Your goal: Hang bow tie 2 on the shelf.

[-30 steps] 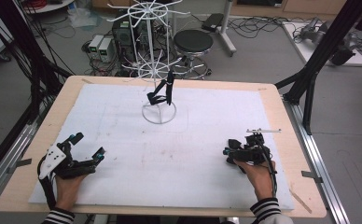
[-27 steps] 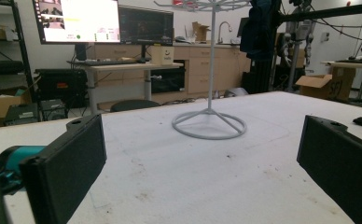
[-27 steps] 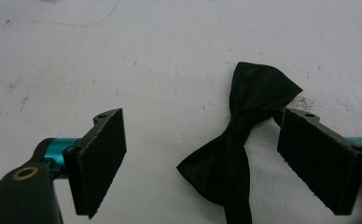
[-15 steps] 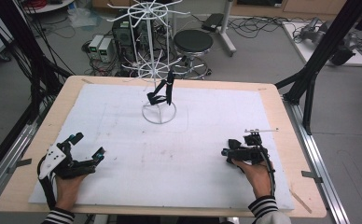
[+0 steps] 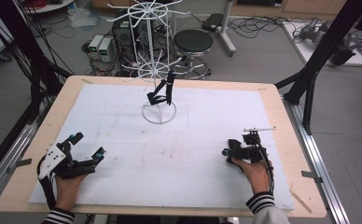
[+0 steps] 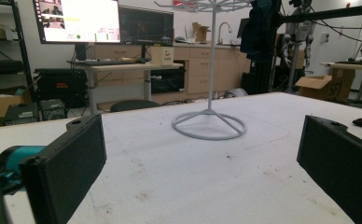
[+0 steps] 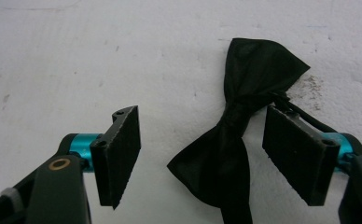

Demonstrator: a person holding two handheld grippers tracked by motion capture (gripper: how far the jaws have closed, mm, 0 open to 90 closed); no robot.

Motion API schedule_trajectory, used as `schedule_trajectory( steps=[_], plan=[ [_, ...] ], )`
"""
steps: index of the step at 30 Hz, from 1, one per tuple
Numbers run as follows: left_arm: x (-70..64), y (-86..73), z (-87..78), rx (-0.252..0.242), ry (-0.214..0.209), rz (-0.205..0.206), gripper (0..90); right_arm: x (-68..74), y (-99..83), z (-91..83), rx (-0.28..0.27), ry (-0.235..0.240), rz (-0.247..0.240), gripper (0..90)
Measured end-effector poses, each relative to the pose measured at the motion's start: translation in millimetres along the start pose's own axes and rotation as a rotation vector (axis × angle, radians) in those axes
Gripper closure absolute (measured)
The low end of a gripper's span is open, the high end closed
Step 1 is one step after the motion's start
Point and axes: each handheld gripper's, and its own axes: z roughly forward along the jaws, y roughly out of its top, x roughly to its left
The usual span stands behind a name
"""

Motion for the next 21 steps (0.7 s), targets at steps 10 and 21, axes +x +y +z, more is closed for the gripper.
schedule_trajectory(
  steps=[10,21],
  plan=[
    [0.5,0.1,-0.1,0.001,0.000,0.001,1.7,-4.4,5.1,3.9,0.033,-0.052,0.028,33.9],
    [1.0,0.0,-0.5,-0.001,-0.001,-0.003,1.7,-2.2,9.5,5.9,0.061,-0.093,0.027,39.6]
  ],
)
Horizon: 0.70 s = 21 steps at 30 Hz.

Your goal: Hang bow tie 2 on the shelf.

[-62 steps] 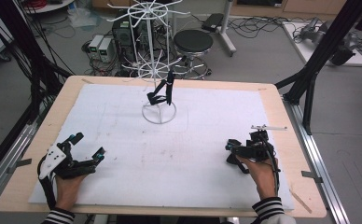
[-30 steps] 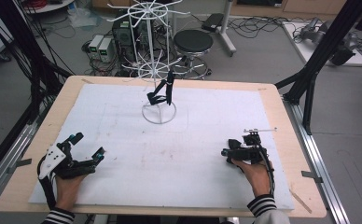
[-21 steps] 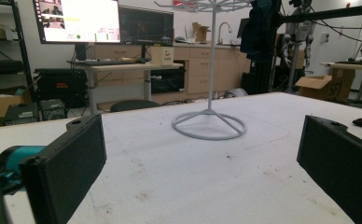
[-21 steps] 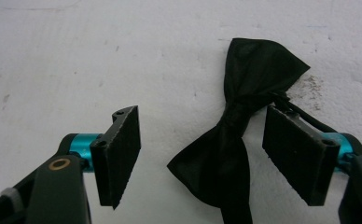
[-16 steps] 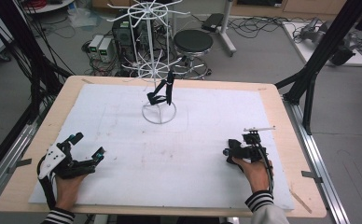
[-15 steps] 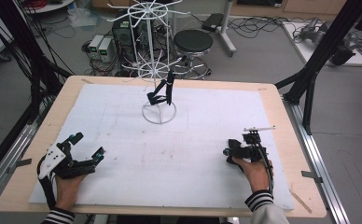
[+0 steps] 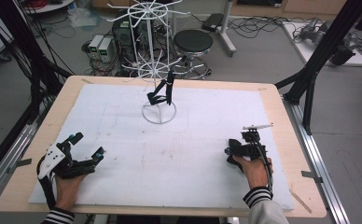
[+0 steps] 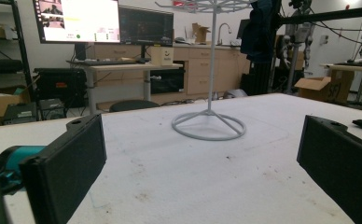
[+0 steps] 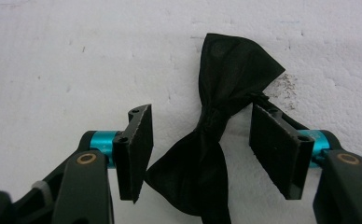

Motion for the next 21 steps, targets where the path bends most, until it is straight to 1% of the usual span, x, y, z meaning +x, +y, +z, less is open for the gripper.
schedule_trajectory(
  steps=[6,12,15,16,21],
  plan=[
    [0.3,0.0,-0.2,-0.002,0.000,-0.005,1.7,-1.7,0.7,1.8,0.015,-0.006,0.013,42.8],
    [0.1,-0.1,-0.2,-0.004,0.001,-0.005,1.7,-2.2,1.9,4.8,0.035,-0.020,0.014,47.7],
    [0.2,0.0,-0.3,-0.003,0.001,-0.006,1.7,-2.6,3.0,5.6,0.040,-0.031,0.031,50.0],
    [0.1,0.0,-0.2,-0.003,0.001,-0.006,1.7,-2.7,3.2,5.8,0.043,-0.026,0.035,51.0],
    [0.0,-0.1,-0.2,-0.005,0.000,-0.005,1.7,-3.1,4.4,7.3,0.050,-0.036,0.036,56.3]
  ],
)
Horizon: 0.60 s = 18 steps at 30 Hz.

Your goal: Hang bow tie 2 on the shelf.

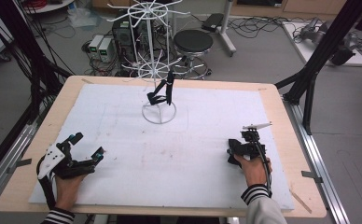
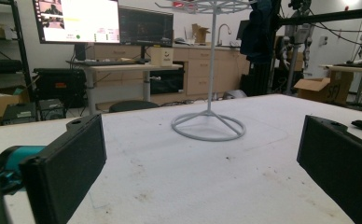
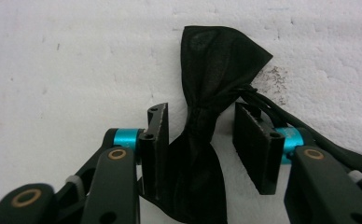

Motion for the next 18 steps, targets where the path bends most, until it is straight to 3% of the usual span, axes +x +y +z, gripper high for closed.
schedule_trajectory(
  steps=[10,18],
  plan=[
    [0.1,0.1,-0.2,0.002,-0.001,0.005,1.7,-1.2,0.4,0.0,0.006,-0.046,-0.024,72.7],
    [0.0,0.0,-0.2,0.001,0.000,0.003,1.7,0.4,1.8,-0.7,0.017,-0.058,-0.040,76.4]
  ],
)
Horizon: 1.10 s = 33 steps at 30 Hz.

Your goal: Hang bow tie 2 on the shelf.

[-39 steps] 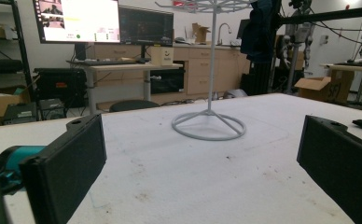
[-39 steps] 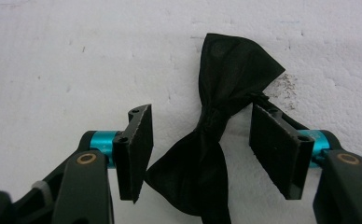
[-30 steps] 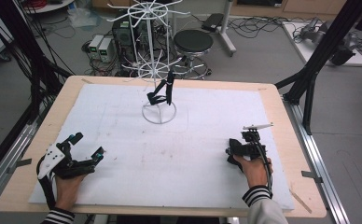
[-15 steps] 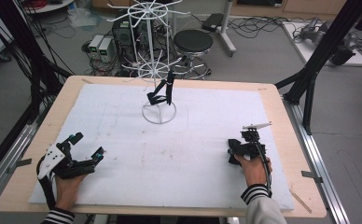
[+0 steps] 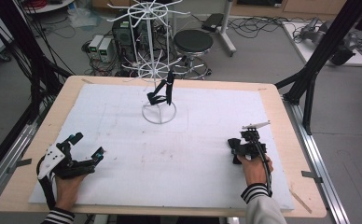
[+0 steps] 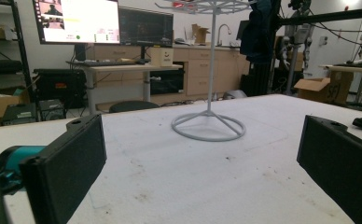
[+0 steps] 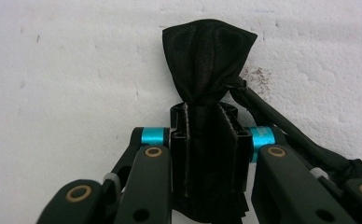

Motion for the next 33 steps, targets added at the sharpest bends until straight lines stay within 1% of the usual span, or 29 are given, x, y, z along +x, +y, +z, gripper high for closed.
schedule_trajectory(
  steps=[4,8,12,13,15,16,19,20,21,22,23,25,28,33],
  plan=[
    [0.0,0.0,0.0,-0.001,-0.002,0.003,1.7,-0.5,0.1,-0.4,0.000,0.008,-0.001,76.4],
    [-0.1,0.0,0.1,-0.001,-0.001,0.002,1.7,-1.7,0.3,-1.5,-0.015,0.023,-0.007,76.4],
    [-0.2,0.0,0.0,-0.001,-0.002,0.002,1.7,-2.0,0.9,-3.8,-0.037,0.053,-0.007,76.4],
    [-0.1,0.0,0.0,-0.001,-0.002,0.003,1.7,-2.6,1.2,-4.2,-0.052,0.068,-0.018,76.4],
    [-0.1,0.0,0.0,0.000,-0.002,0.004,1.7,-1.8,1.8,-6.9,-0.068,0.111,-0.024,76.4],
    [-0.2,0.0,0.1,-0.001,-0.001,0.004,1.7,-1.9,2.0,-7.6,-0.079,0.120,-0.035,76.4],
    [-0.2,0.0,0.1,0.000,-0.001,0.005,1.7,-0.8,3.1,-12.2,-0.115,0.180,-0.032,76.4],
    [-0.3,0.0,0.1,0.000,-0.001,0.005,1.7,-1.3,3.7,-14.0,-0.137,0.206,-0.034,76.4],
    [-0.3,0.0,0.1,0.000,-0.001,0.004,1.7,-0.9,4.3,-16.1,-0.147,0.224,-0.027,76.4],
    [-0.3,0.0,0.1,0.000,-0.001,0.005,1.7,-1.4,4.9,-17.3,-0.166,0.236,-0.032,76.4],
    [-0.3,0.0,0.1,0.000,0.000,0.005,1.7,-1.2,5.3,-19.1,-0.171,0.250,-0.029,76.4],
    [-0.3,0.0,0.1,-0.001,-0.001,0.005,1.7,-1.7,7.0,-21.5,-0.189,0.275,-0.044,76.4],
    [-0.3,0.0,0.1,0.000,0.000,0.005,1.7,-1.8,9.1,-25.8,-0.217,0.309,-0.046,76.4],
    [-0.3,-0.1,0.2,-0.001,0.001,0.004,1.7,-1.3,12.6,-33.1,-0.250,0.337,-0.038,76.4]
  ],
)
